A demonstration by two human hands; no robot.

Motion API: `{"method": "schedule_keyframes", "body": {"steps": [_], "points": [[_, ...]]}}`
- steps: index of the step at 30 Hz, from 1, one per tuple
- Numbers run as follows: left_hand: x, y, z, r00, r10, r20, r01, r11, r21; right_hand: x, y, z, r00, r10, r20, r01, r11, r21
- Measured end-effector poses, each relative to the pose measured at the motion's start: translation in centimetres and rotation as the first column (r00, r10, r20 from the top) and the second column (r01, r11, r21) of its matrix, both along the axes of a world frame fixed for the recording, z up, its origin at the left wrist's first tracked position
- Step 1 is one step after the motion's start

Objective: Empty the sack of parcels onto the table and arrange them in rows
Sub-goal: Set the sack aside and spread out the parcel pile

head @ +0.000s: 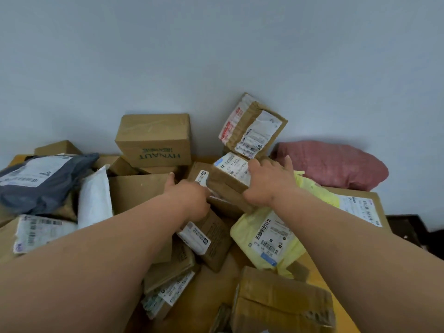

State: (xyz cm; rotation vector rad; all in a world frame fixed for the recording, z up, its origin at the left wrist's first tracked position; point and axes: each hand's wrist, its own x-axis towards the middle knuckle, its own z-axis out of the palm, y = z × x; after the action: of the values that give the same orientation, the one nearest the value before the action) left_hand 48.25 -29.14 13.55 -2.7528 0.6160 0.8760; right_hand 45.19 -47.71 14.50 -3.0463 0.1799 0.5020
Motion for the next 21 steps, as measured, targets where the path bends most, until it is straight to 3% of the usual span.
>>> {"method": "schedule_keyframes", "body": {"steps": [3,7,15,21], "points": [[-0.3,1.5,0.0,1.0,0.028,0.005,-0.028,0.999,0.03,-0.5,-1.0,0.4,0.997,0.076,-0.01,-0.077,0.994,-0.08],[-1.0,2.7,0.4,0.985,0.172,-0.024,-0.173,0.976,-0.131,-1.2,-2.7,0.9,0.991,0.094,-0.096,-0.107,0.984,-0.14],[-3.3,2.6,1.9,0.977,0.117,0.179,-0.089,0.984,-0.155,-4.3,-3.4,1.8,0.998,-0.029,0.047,0.026,0.998,0.053],[-5.7,0.8,2.8,0.994,0.108,0.022,-0.094,0.933,-0.347,-8.2,-1.7,3.0,0.992,-0.08,0.102,0.066,0.989,0.13]]}}
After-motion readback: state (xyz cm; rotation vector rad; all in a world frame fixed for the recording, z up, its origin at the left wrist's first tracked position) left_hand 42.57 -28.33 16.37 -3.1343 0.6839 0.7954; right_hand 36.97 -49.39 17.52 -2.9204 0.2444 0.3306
